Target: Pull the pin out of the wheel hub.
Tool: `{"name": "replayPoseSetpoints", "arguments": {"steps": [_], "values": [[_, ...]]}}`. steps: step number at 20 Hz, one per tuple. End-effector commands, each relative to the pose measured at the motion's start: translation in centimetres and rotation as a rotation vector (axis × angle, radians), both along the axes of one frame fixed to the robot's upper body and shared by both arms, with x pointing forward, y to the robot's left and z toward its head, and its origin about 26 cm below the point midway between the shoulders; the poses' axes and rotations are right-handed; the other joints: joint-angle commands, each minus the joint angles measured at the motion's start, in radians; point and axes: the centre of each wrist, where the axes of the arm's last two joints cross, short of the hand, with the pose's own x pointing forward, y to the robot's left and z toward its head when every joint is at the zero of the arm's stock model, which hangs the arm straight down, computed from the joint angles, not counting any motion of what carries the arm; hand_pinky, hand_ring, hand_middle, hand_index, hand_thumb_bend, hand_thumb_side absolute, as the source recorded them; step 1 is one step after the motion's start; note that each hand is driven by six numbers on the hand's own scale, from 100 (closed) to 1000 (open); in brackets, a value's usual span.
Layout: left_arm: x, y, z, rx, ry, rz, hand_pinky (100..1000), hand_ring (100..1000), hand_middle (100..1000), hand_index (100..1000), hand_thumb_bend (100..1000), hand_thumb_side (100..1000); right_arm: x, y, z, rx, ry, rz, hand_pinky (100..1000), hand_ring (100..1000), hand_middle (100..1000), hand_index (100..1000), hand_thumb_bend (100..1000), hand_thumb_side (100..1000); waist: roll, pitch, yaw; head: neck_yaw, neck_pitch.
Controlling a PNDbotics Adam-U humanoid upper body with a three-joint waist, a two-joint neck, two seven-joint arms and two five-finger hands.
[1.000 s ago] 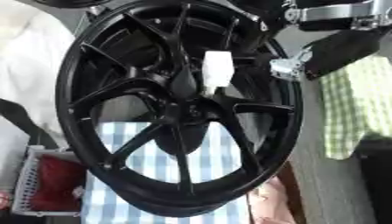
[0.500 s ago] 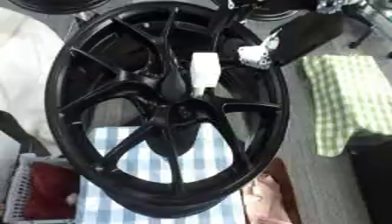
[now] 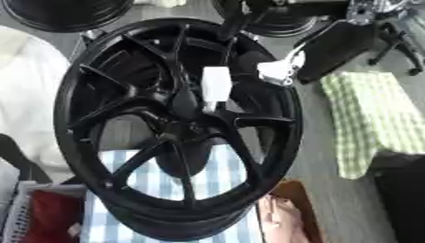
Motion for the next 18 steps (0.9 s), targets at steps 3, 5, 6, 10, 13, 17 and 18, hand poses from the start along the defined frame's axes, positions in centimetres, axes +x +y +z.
{"name": "replayPoseSetpoints", "arguments": {"steps": [3, 5, 6, 10, 13, 17, 18], "values": [[-0.3, 0.3, 0.5, 0.010, -0.014, 0.020, 825, 730, 668, 782, 244, 654, -0.2, 0.7, 0.3, -0.013, -0.021, -0.022, 893, 870, 793, 847, 100, 547, 0.005, -0.014, -0.003, 0.016, 0.005], [-0.4, 0.4, 0.3, 0.005, -0.007, 0.031, 825, 729, 667, 782, 244, 658, -0.2, 1.2, -0.2, -0.006, -0.008, -0.029, 893, 867, 788, 847, 100, 561, 0.004, -0.015, -0.006, 0.028, 0.005], [-0.5, 0.4, 0.2, 0.002, -0.004, 0.038, 825, 729, 666, 782, 244, 659, -0.1, 1.4, -0.5, -0.002, -0.001, -0.037, 893, 868, 789, 847, 100, 564, 0.004, -0.014, -0.008, 0.033, 0.005], [-0.6, 0.5, 0.1, -0.001, 0.000, 0.050, 825, 729, 666, 782, 243, 660, 0.0, 2.0, -1.2, 0.009, 0.015, -0.058, 893, 866, 786, 847, 100, 577, 0.004, -0.011, -0.012, 0.041, 0.005], [-0.7, 0.6, 0.0, -0.004, 0.009, 0.059, 826, 728, 665, 782, 239, 669, 0.0, 2.4, -1.5, 0.020, 0.021, -0.067, 894, 868, 788, 848, 100, 594, 0.004, -0.004, -0.015, 0.057, 0.005], [-0.8, 0.5, -0.2, -0.007, 0.018, 0.069, 827, 728, 665, 782, 237, 674, 0.1, 2.8, -1.8, 0.030, 0.008, -0.087, 893, 872, 793, 851, 100, 563, 0.005, 0.000, -0.020, 0.072, 0.005], [-0.8, 0.5, -0.3, -0.007, 0.020, 0.071, 827, 728, 665, 782, 236, 675, 0.1, 2.9, -1.8, 0.033, 0.005, -0.088, 892, 871, 794, 853, 100, 557, 0.005, 0.000, -0.021, 0.074, 0.005]]}}
